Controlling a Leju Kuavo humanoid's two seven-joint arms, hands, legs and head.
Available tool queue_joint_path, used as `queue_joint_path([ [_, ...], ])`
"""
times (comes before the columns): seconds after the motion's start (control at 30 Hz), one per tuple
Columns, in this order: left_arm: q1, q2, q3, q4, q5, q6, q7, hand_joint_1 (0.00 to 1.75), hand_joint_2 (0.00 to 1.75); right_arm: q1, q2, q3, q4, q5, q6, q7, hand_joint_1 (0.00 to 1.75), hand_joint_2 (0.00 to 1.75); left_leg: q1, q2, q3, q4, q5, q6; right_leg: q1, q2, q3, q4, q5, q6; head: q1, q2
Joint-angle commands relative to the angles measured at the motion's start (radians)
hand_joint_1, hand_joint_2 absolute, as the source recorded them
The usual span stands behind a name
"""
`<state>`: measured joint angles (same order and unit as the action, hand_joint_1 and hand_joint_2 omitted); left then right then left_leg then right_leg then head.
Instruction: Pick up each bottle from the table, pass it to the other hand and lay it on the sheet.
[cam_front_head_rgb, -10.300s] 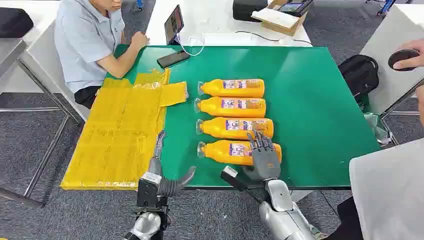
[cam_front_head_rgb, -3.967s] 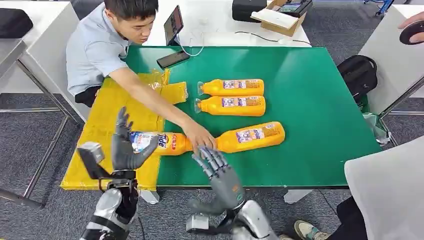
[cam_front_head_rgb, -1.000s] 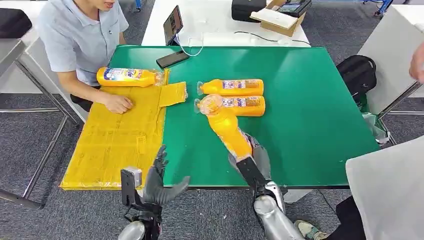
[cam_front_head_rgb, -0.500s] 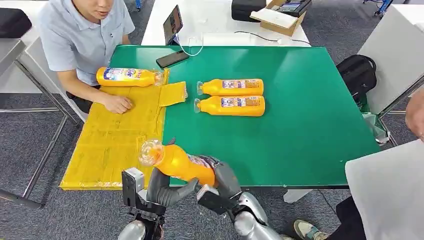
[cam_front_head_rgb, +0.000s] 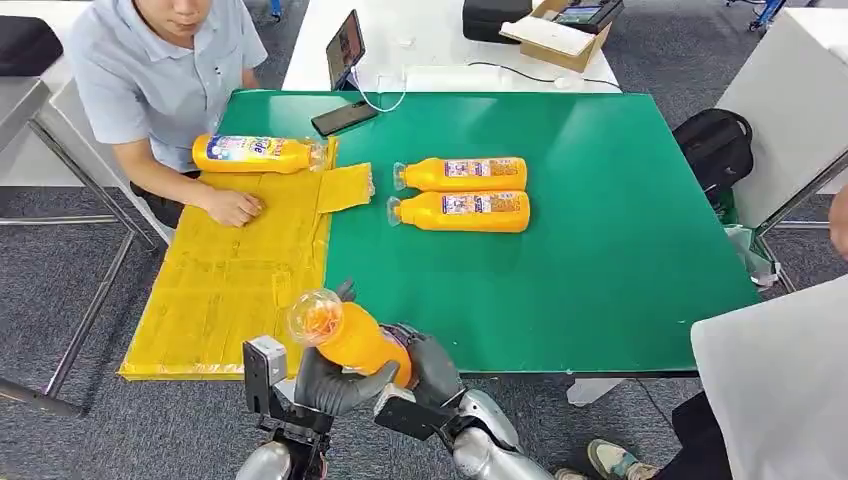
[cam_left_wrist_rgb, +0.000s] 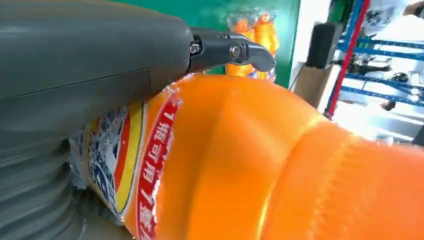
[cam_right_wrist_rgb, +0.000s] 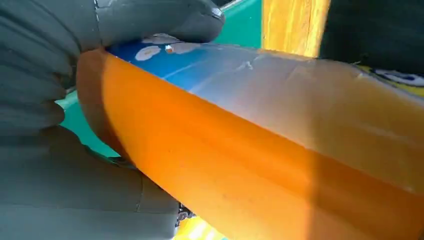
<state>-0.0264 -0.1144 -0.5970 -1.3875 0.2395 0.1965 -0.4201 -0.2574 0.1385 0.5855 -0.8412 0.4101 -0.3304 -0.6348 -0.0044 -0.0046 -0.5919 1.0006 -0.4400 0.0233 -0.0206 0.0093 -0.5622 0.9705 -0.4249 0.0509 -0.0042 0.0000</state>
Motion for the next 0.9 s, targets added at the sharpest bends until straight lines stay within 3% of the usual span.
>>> queue_joint_path([
  [0.03,-0.069,0.017,-0.059,0.079,0.058,-0.043,0.02,1.75,1.75,0.042,0.011,0.066,-0.043,-0.039,-0.041,-0.063,0.0,0.0,0.001,-0.001,0.002,0.0,-0.001,-0.002,0.002,-0.002,0.003,-0.001,-0.001,-0.002,0.0,0.0],
  [0.33,-0.074,0.008,0.002,0.061,0.078,0.048,0.021,1.75,1.75,0.069,0.0,0.073,-0.096,-0.072,-0.112,-0.063,0.0,0.0,0.001,-0.001,0.001,0.0,-0.001,-0.002,0.002,-0.002,0.002,0.0,-0.001,-0.002,0.0,0.0],
  [0.5,-0.103,0.004,0.104,0.078,-0.056,0.286,-0.045,1.75,1.75,0.11,-0.037,0.063,-0.209,-0.146,-0.189,-0.063,0.0,0.0,0.002,-0.001,0.001,0.0,-0.001,-0.002,0.002,-0.002,0.002,-0.001,-0.001,-0.003,0.0,0.0],
  [0.6,-0.135,0.032,0.17,0.099,-0.132,0.339,-0.06,1.75,1.75,0.134,-0.051,0.027,-0.261,-0.179,-0.197,-0.063,0.0,0.0,0.002,-0.002,0.001,0.0,0.0,-0.002,0.002,-0.003,0.002,0.0,-0.001,-0.003,0.0,0.0],
  [0.77,-0.186,0.052,0.243,0.227,-0.297,0.4,-0.024,1.75,1.75,0.145,-0.036,-0.048,-0.237,-0.207,-0.151,-0.063,0.0,0.0,0.001,0.0,0.002,-0.001,0.0,-0.001,0.001,-0.001,0.003,-0.001,0.0,-0.002,0.0,0.0],
  [0.9,-0.225,0.074,0.342,0.291,-0.29,0.291,-0.025,1.75,1.75,0.134,-0.023,-0.101,-0.208,-0.245,-0.116,-0.063,0.0,0.0,0.001,0.0,0.003,-0.002,0.0,-0.002,0.001,-0.001,0.003,-0.001,0.0,-0.003,0.0,0.0],
])
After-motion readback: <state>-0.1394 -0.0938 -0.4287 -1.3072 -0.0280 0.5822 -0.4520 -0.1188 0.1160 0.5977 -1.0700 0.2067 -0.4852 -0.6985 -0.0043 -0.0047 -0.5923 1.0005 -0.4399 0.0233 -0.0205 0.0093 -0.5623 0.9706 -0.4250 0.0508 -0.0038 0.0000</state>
